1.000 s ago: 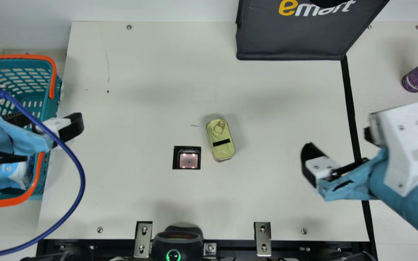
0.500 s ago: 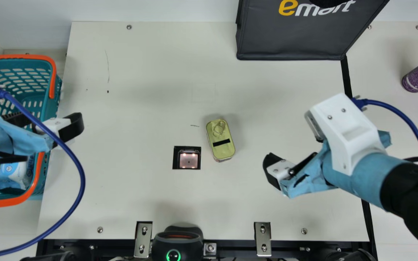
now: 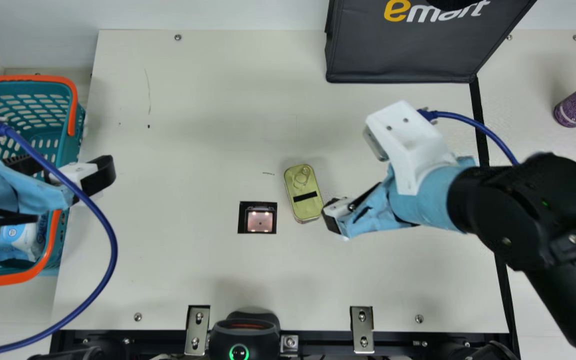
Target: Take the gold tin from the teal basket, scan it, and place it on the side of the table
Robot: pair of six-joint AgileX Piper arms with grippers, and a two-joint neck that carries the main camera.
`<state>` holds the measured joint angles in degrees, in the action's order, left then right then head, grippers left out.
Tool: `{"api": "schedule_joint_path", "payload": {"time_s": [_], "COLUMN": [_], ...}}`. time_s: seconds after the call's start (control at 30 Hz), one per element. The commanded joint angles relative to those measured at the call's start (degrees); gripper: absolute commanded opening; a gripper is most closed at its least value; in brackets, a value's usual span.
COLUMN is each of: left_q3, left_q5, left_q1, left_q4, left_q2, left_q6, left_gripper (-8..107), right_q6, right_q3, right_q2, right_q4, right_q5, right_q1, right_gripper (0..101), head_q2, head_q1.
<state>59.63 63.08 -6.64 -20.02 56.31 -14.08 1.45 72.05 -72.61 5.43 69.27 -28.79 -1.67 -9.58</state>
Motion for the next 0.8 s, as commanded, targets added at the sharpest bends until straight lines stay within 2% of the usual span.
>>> {"api": "schedule_joint_path", "payload": {"time_s": [0.0, 0.4, 0.77], "left_q3": [0.0, 0.0, 0.0], "left_q5": [0.0, 0.0, 0.0], "left_q1": [0.0, 0.0, 0.0], "left_q4": [0.0, 0.0, 0.0], "left_q2": [0.0, 0.0, 0.0], "left_q6": [0.0, 0.0, 0.0], "left_gripper": [90, 90, 90], "right_q6": [0.7, 3.2, 8.9], "right_q3": [0.3, 1.3, 3.4], "right_q2": [-2.0, -10.2, -18.1], "right_q4": [-0.1, -0.5, -3.0], "right_q5": [-0.6, -4.4, -6.1], "right_q1": [-1.1, -4.9, -8.1], "right_gripper": [95, 95, 95], "head_q2": [0.1, 0.1, 0.1], "head_q1": [1.7, 1.7, 1.7]}}
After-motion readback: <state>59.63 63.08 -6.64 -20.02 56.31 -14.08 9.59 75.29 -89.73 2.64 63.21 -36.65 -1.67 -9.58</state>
